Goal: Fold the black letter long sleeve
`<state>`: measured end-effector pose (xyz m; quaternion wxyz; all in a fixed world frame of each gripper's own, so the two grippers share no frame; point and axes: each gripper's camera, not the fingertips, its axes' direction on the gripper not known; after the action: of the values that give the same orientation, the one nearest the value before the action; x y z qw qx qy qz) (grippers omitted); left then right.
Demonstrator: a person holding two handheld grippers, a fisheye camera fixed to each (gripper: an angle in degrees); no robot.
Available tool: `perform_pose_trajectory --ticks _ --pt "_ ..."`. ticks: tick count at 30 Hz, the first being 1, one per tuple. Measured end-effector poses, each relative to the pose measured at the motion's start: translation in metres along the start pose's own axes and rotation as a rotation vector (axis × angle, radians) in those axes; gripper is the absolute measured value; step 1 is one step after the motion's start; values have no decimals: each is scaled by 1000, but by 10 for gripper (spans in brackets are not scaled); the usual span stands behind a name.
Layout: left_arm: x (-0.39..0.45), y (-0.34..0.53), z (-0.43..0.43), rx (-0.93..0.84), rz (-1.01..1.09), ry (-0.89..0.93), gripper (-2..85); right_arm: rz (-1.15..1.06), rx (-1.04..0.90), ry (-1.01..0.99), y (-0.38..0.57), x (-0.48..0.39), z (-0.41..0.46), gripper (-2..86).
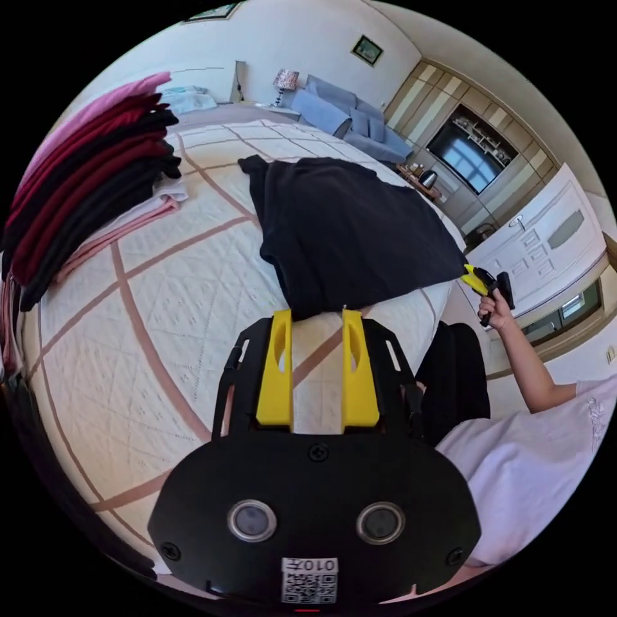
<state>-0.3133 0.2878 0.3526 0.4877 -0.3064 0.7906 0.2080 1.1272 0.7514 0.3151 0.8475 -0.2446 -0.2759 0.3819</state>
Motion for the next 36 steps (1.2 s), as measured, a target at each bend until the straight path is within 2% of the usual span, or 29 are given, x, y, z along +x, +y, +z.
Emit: perform_pose_trajectory --ticks 3,9,16,19,21,26,28,32,36 --pt "16 -3 -10 22 64 -88 49 26 53 -49 6 3 -7 48" --pt "27 -16 -59 26 246 -128 17 -54 45 26 11 -19 -8 45" --pt "13 -7 -8 -178 156 -125 13 86 94 -72 34 10 28 65" --pt "17 3 -21 -124 86 -134 12 107 159 -69 42 2 37 127" --pt "19 17 -44 -57 26 -172 10 136 154 -55 44 0 50 128" --pt "24 44 -89 87 -25 -223 4 197 173 -87 50 -11 95 61" --pt "26 51 -97 106 -15 -220 2 252 258 -53 56 -24 104 44" --pt "28 65 -103 123 -7 -207 0 255 239 93 49 -71 128 40" --pt "31 73 -108 142 20 -166 -1 59 187 477 29 -179 166 39"
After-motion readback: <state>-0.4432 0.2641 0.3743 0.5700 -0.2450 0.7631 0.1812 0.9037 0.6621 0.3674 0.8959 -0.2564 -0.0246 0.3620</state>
